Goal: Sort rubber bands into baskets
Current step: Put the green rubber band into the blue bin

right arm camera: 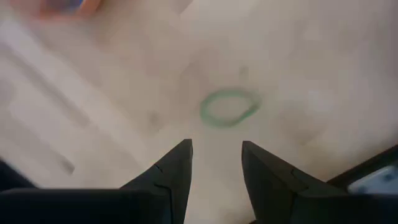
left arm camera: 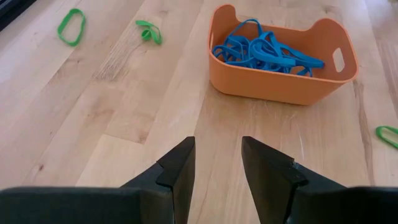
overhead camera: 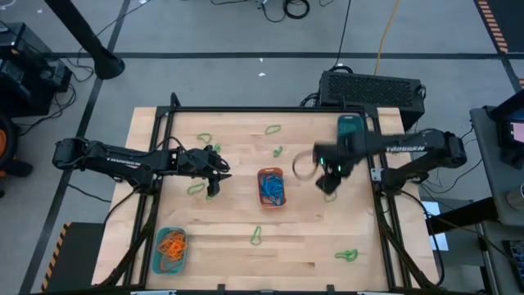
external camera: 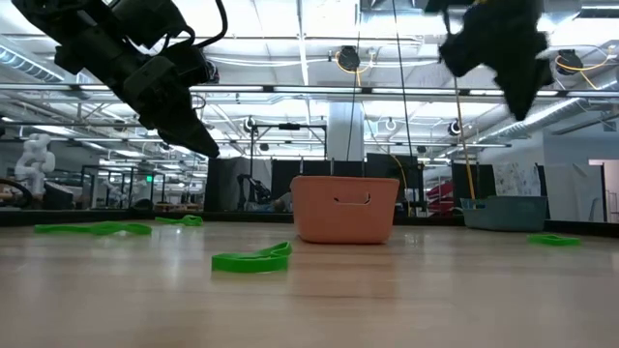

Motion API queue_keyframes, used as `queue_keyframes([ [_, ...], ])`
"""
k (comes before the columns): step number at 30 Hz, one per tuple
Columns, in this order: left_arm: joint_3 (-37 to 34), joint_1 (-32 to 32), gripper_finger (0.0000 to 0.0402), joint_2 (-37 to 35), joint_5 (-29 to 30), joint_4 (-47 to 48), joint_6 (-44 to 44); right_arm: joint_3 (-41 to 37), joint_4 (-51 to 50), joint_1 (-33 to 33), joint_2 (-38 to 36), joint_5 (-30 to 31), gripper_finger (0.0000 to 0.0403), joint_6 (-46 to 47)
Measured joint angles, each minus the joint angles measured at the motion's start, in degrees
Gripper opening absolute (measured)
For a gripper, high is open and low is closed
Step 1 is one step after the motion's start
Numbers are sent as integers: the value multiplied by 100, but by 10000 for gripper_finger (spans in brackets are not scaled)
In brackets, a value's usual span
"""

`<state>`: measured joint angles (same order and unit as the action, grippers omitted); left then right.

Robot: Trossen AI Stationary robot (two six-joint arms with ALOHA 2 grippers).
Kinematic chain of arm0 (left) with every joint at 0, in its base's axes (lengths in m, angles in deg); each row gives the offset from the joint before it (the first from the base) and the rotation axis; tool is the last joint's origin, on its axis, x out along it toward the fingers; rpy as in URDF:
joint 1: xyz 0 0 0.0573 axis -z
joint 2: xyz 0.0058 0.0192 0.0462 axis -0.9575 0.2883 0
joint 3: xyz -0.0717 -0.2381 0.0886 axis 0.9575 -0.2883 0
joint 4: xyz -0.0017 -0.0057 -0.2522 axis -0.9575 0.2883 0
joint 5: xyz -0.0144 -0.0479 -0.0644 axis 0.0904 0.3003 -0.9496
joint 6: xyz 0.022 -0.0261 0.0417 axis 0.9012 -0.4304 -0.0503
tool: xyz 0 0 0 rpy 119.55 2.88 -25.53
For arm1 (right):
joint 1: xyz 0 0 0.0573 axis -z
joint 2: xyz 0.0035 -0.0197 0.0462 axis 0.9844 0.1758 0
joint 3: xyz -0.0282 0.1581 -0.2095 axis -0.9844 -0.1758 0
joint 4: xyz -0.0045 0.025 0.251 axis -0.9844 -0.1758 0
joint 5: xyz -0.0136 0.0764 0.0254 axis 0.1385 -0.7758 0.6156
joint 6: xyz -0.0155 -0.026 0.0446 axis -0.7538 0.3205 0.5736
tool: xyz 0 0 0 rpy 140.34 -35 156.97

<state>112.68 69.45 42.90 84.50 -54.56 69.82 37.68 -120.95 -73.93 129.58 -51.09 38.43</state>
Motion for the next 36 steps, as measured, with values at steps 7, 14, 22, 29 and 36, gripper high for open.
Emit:
queue_keyframes([
  [7,0,0,138,0,0,-9,-7,-6,100,-2260,172,-20,132,1132],
  [14,0,9,138,2,0,-24,-157,-6,806,-4025,698,-56,132,261],
  [22,0,7,138,2,-2,-22,-153,-6,1738,-5015,1798,-5,132,-1337],
  [29,0,7,138,2,0,-26,-146,-9,2130,-5070,2601,7,132,-1438],
  [36,0,7,138,2,0,-59,2,-11,2376,-5076,2822,-311,132,-1548],
])
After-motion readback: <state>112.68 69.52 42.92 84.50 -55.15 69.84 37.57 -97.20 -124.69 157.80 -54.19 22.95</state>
